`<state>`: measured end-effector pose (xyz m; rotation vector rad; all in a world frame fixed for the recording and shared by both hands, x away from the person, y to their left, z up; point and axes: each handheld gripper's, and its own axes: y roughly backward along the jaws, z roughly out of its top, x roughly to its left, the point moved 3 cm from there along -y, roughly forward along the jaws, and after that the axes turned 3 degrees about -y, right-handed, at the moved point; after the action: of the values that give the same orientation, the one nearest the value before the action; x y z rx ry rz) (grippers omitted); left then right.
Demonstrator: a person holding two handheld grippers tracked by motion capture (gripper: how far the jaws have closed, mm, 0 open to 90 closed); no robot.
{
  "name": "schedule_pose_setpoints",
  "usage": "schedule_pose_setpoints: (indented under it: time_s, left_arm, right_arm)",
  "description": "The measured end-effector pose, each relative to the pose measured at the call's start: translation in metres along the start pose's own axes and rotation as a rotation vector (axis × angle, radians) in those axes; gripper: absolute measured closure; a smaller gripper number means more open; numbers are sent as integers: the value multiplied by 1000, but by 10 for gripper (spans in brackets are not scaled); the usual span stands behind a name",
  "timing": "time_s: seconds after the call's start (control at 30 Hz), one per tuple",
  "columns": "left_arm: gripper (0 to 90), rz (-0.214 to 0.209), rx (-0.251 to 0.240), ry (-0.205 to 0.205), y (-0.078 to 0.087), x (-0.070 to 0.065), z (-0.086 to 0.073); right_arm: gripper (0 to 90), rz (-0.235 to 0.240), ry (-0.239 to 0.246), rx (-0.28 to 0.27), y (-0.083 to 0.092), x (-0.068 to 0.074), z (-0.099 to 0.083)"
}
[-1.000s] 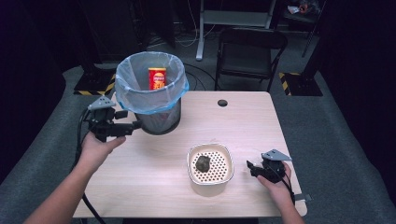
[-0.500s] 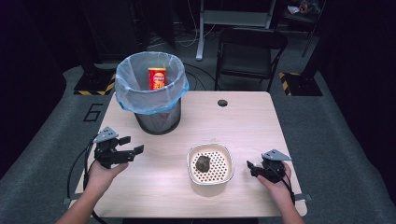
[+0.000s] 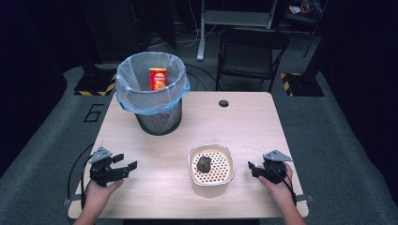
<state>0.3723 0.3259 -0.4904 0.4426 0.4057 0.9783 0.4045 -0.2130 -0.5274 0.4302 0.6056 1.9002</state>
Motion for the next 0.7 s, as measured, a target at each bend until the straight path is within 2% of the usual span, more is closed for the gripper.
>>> schedule_pose_setpoints:
  time_s: [0.1,0.17,0.2,0.27,0.4,0.5,0.6,0.7]
  left_arm:
    - [262,27,4,12,-3,7,-12]
    - [262,29,12,33,-5,11,-17]
    - [263,30,20,37,-5,13,-18]
    - [262,42,16,39,-5,16,-19]
    - [262,55,59,-24,-11,23,-26]
    - [261,52,86,-38,-16,27,-29]
    - [251,48,98,-26,-20,26,-31]
    - [236,44,120,-50,-24,25,-34]
  right_arm:
    - [273,3,6,0,-1,0,0]
    - [273,0,8,3,-1,1,0]
    - [273,-3,-6,1,-2,2,0]
    - [273,2,6,6,-2,1,0]
    - [273,0,21,0,-2,1,0]
    - [276,-1,18,3,-3,1,0]
    - [276,-5,15,5,-4,1,-1]
    - [277,-6,19,4,-4,0,-1]
